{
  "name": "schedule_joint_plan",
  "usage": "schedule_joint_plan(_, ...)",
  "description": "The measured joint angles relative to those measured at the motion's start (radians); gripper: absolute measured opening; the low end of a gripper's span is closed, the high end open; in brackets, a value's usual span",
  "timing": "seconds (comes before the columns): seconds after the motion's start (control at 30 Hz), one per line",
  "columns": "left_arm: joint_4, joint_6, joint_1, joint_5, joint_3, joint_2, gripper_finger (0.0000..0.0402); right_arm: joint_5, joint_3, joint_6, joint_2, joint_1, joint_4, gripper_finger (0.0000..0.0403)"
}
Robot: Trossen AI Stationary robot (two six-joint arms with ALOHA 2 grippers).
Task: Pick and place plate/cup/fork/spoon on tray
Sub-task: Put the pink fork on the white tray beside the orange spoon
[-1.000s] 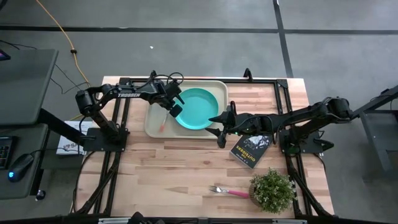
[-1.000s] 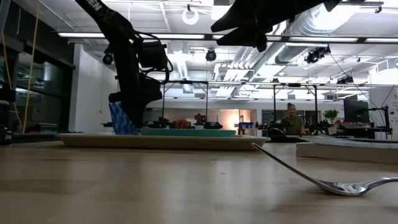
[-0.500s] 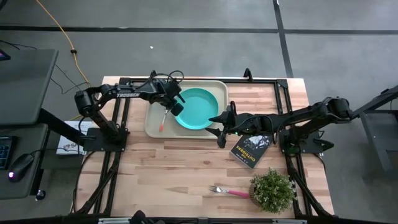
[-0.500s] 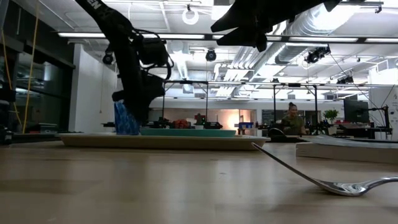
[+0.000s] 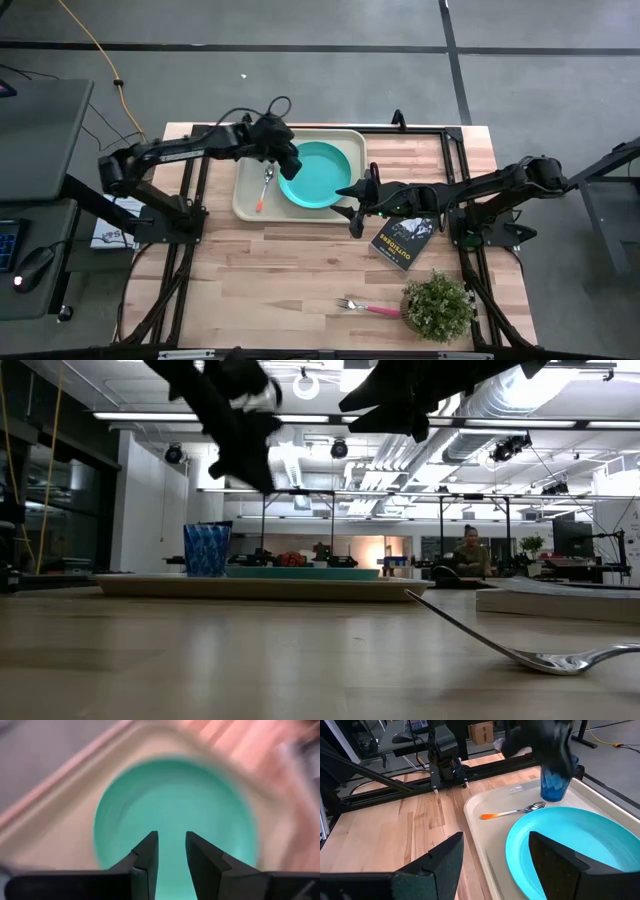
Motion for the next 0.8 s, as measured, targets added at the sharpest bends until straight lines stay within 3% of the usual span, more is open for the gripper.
schedule_joint_plan(0.23, 0.340, 0.056, -0.205, -0.001, -0.138, -0.228, 0.0081, 0.000, 0.000, -0.009, 0.000, 0.000, -0.001, 0.0216)
schedule_joint_plan(0.43, 0.871, 0.128, -0.451, -0.031, -0.450, -0.401, 0.0081, -0.003, 0.000, -0.019, 0.000, 0.000, -0.001, 0.0216)
schedule_joint_plan(0.57, 1.169, 0.205, -0.568, -0.121, -0.642, -0.485, 0.0081, -0.006, 0.000, -0.021, 0.000, 0.000, 0.001, 0.0216)
schedule_joint_plan(0.8, 1.230, 0.267, -0.632, -0.200, -0.761, -0.633, 0.0081, -0.006, 0.000, -0.047, 0.000, 0.000, 0.008, 0.0216)
